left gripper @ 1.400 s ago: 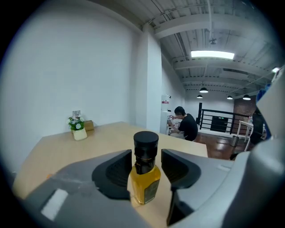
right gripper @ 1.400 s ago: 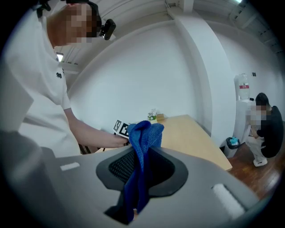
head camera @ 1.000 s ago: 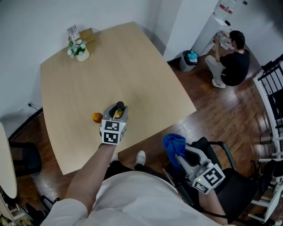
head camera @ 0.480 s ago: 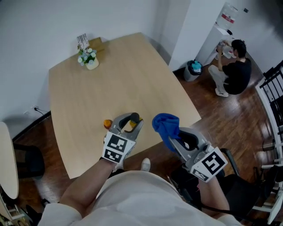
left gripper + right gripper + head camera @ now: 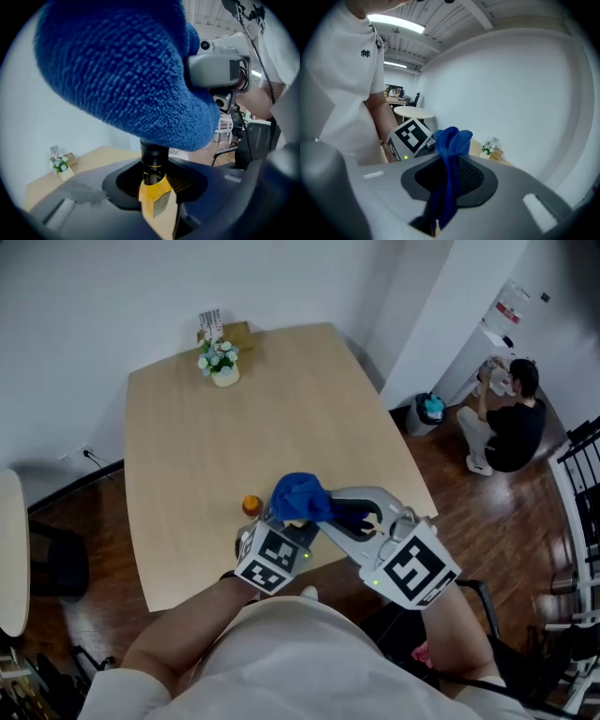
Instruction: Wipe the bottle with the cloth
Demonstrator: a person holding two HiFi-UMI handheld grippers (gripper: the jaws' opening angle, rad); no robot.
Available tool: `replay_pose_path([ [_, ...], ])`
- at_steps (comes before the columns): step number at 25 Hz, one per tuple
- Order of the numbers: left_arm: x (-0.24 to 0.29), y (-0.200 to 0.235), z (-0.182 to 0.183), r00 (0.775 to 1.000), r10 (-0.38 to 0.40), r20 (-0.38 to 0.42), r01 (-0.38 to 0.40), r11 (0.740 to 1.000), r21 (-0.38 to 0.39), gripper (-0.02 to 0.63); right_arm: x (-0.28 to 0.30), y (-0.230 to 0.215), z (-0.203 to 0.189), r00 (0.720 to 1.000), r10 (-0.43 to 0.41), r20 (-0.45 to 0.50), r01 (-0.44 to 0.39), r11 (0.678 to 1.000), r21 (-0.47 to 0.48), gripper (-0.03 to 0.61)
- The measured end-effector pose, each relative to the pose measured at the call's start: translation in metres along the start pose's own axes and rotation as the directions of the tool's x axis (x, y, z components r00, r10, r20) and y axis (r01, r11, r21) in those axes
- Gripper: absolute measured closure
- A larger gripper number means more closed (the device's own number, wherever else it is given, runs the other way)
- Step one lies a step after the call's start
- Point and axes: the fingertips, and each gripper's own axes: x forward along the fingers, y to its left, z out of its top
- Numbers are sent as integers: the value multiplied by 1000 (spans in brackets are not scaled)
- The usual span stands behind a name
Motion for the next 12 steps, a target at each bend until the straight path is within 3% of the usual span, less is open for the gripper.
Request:
replay_pose_path([
  [3, -6, 6, -2, 1000, -1, -1, 1, 1000, 3, 463, 4, -8, 1, 1000, -18, 2, 18, 1000, 8, 495],
  [8, -18, 22, 6, 999, -26, 21, 27, 1000, -11, 463, -3, -38, -12, 992, -111, 57, 104, 988, 117, 497],
  [12, -32, 37, 34, 994, -57, 89, 67, 991, -112, 463, -33, -55, -8, 941, -268, 208, 219, 948, 231, 497],
])
